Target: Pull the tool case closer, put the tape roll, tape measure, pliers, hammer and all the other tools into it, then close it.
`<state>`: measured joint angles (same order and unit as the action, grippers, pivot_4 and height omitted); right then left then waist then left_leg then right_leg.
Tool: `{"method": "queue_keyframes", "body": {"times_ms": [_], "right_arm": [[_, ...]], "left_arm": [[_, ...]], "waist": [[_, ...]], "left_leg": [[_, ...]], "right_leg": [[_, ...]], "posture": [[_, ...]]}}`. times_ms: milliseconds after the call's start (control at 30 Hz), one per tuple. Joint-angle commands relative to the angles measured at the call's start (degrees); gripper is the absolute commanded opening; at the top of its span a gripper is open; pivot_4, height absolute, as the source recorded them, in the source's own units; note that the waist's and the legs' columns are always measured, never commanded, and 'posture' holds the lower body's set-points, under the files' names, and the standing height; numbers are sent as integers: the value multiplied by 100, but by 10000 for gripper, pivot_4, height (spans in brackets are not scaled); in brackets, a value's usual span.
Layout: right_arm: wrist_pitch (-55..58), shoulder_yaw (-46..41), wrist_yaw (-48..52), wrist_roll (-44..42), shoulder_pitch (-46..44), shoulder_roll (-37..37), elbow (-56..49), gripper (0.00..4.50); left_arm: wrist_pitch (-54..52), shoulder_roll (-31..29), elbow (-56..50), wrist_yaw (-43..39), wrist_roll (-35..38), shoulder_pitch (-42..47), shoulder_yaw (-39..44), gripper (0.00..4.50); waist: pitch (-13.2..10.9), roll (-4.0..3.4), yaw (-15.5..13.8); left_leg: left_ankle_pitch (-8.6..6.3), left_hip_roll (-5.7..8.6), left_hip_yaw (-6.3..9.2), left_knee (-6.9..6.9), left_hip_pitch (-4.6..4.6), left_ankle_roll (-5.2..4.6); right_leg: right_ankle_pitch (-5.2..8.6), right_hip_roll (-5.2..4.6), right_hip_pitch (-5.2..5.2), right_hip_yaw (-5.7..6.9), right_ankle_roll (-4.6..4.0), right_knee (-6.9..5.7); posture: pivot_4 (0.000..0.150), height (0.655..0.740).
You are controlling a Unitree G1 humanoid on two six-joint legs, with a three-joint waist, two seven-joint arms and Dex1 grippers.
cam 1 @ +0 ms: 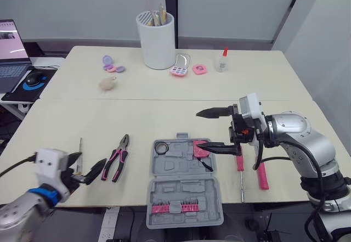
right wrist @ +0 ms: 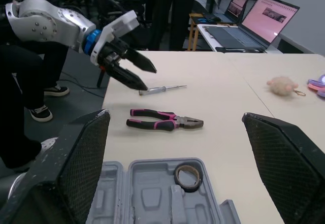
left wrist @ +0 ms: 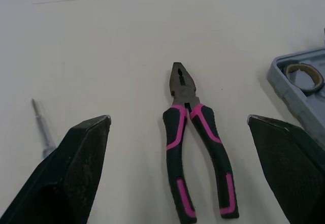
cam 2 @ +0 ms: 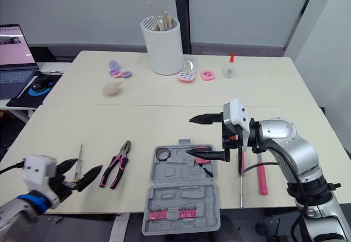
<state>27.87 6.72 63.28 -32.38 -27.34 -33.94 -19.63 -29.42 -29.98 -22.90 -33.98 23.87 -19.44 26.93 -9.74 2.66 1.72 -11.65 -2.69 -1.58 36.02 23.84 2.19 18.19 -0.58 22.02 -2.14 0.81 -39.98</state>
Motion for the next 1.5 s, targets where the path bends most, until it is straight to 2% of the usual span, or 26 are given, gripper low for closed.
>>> {"method": "queue_keyframes", "body": {"times_ms": [33, 300, 767, 933, 1033, 1167, 1400, 1500], "right_arm": [[64, -247, -90, -171, 97, -93, -176, 44286], [187, -360, -217, -252, 254, -207, -347, 44286], [228, -379, -361, -290, 411, -326, -546, 44286], [251, -374, -348, -303, 338, -322, -483, 44286], [223, -349, -338, -267, 320, -316, -461, 45000], [193, -345, -350, -229, 339, -307, -447, 45000], [159, -333, -367, -194, 338, -287, -443, 45000], [141, -298, -439, -120, 377, -270, -486, 45000]], "left_arm": [[113, 235, 165, 527, -424, 322, -515, 45000], [24, 309, 978, 1270, -1352, 1186, -1458, 45000], [-485, 467, 1288, 1435, -1359, 1346, -1653, 45000], [-826, 613, 1022, 1647, -1448, 1233, -1769, 45000], [-819, 613, 1035, 1669, -1477, 1213, -1802, 39011], [-695, 503, 1337, 1647, -1498, 1334, -1720, 26117], [-756, 384, 1341, 1622, -1491, 1416, -1650, 25183], [-643, 163, 1188, 1365, -1395, 1394, -1561, 25183]], "waist": [[0, 0, 1], [-2, -3, 3], [-1, -4, -6], [1, -8, -7], [2, -10, -7], [7, -19, -7], [16, -37, -6], [16, -36, 0]], "left_leg": [[0, -1, 1, -1, -1, 0], [0, -5, 2, 0, 0, 0], [0, -3, 5, 0, 1, 0], [0, -1, 4, 0, -1, 0], [0, -1, 4, 0, -1, 0], [0, -1, 5, 0, -4, 0], [0, -4, 6, -1, -14, 0], [0, -4, 6, 0, -14, 0]], "right_leg": [[0, 3, 0, -1, 0, 0], [-1, 14, 0, -4, 0, -1], [-1, 12, -1, -1, 1, -1], [-1, 12, -3, -3, 2, 0], [-1, 11, -4, -3, 2, 0], [-2, 12, -5, -3, 2, 0], [-1, 16, -15, -3, 3, -1], [-1, 17, -16, -3, 3, 0]], "posture": [[1500, 7400], [1500, 7400], [1500, 7400], [1500, 7400], [1500, 7400], [1500, 7400], [1500, 7400], [1500, 7400]]}}
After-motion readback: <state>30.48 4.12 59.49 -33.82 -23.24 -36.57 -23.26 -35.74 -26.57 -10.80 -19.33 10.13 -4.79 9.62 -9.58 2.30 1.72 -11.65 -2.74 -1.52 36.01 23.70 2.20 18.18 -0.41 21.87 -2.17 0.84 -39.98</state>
